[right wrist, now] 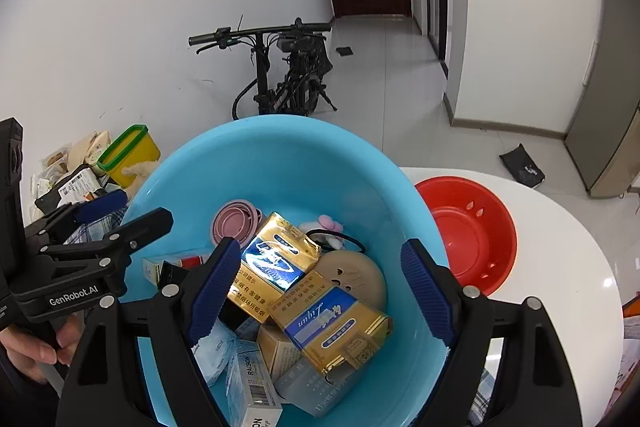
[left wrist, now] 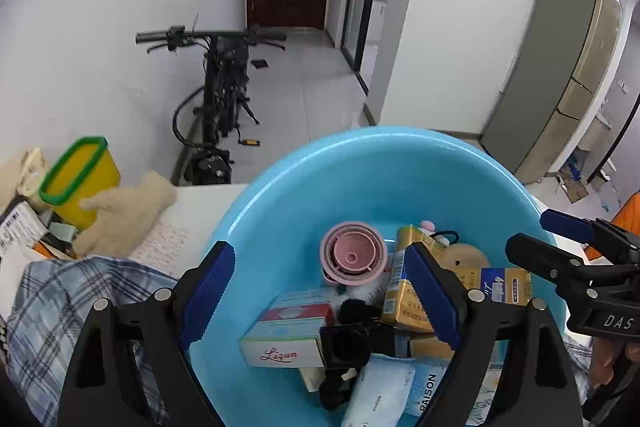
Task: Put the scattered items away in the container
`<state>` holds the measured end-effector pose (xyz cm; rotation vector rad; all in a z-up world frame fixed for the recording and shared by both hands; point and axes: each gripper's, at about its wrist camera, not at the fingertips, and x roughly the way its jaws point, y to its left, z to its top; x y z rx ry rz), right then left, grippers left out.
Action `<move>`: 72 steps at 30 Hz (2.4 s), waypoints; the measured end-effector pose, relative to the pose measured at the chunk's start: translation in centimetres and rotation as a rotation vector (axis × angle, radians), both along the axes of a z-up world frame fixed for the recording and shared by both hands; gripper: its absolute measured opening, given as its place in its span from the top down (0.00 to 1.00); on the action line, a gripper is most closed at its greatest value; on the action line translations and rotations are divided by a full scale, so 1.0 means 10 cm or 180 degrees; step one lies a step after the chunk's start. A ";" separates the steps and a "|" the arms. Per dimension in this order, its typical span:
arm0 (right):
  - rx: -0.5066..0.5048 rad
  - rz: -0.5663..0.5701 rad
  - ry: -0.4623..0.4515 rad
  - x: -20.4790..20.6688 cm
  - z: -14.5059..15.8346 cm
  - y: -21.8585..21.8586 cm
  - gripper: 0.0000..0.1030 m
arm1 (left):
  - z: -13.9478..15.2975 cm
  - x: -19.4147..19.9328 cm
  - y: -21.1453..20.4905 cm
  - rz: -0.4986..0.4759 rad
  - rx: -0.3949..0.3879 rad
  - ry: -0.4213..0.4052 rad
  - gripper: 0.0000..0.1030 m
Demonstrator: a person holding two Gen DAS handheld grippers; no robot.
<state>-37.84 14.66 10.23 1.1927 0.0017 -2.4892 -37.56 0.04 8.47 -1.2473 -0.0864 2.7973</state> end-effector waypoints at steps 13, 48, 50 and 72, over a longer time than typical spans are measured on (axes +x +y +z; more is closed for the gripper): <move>-0.0298 -0.0114 0.1231 0.48 0.29 0.12 0.01 | 0.36 0.54 -0.04 0.0020 -0.0056 0.1320 0.00; -0.0329 0.0003 0.1664 1.63 0.76 0.31 0.00 | 0.82 1.77 -0.05 0.0034 -0.0080 0.1715 0.00; -0.0309 -0.0016 0.1694 1.76 0.79 0.32 0.00 | 0.87 1.92 -0.06 0.0022 -0.0073 0.1726 0.00; -0.0307 0.0087 0.1957 3.09 0.74 0.48 0.00 | 1.00 3.42 -0.13 -0.0048 -0.0033 0.1794 0.00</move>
